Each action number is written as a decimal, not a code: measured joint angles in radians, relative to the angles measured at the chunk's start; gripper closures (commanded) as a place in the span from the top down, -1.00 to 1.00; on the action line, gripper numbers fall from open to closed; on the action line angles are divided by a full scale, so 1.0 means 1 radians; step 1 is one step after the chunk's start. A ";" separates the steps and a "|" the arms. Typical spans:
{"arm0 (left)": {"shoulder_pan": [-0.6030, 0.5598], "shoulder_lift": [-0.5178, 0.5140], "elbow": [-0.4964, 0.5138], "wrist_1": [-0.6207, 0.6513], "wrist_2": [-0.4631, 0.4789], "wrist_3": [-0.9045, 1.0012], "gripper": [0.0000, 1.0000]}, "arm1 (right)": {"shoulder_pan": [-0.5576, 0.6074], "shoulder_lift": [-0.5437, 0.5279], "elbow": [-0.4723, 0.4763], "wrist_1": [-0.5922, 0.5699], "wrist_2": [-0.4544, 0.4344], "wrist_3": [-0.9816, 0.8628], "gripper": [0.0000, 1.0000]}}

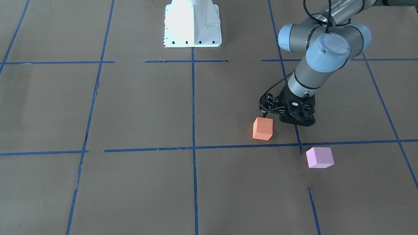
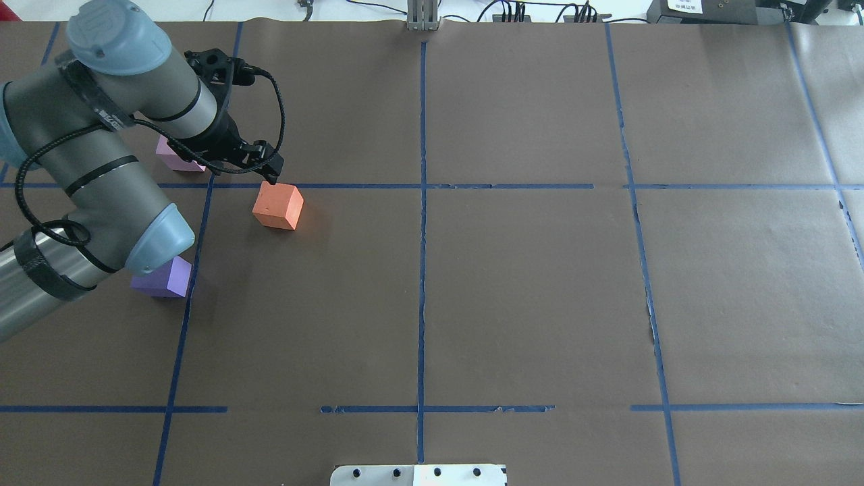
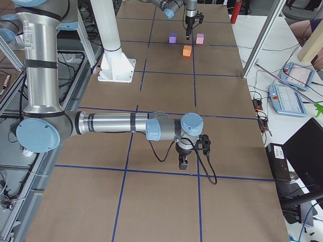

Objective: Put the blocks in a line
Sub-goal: 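Move the left gripper over the orange cube and lower it, then close the left gripper on the orange cube and lift it, then carry the orange cube toward the gap between pink and purple cubes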

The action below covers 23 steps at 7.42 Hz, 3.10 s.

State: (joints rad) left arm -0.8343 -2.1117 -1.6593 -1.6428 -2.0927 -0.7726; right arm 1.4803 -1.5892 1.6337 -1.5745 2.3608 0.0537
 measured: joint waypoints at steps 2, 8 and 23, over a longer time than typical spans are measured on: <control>0.045 -0.038 0.052 -0.002 0.045 -0.034 0.98 | 0.000 0.000 0.000 0.000 0.000 0.000 1.00; 0.079 -0.057 0.162 -0.064 0.077 -0.047 0.98 | 0.000 0.000 0.000 0.000 0.000 0.000 1.00; -0.101 0.146 0.004 -0.046 -0.022 -0.045 -0.57 | 0.000 0.000 0.000 0.000 0.000 0.000 1.00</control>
State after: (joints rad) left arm -0.9349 -1.9653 -1.6550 -1.6885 -2.1143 -0.8177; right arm 1.4803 -1.5892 1.6337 -1.5746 2.3608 0.0537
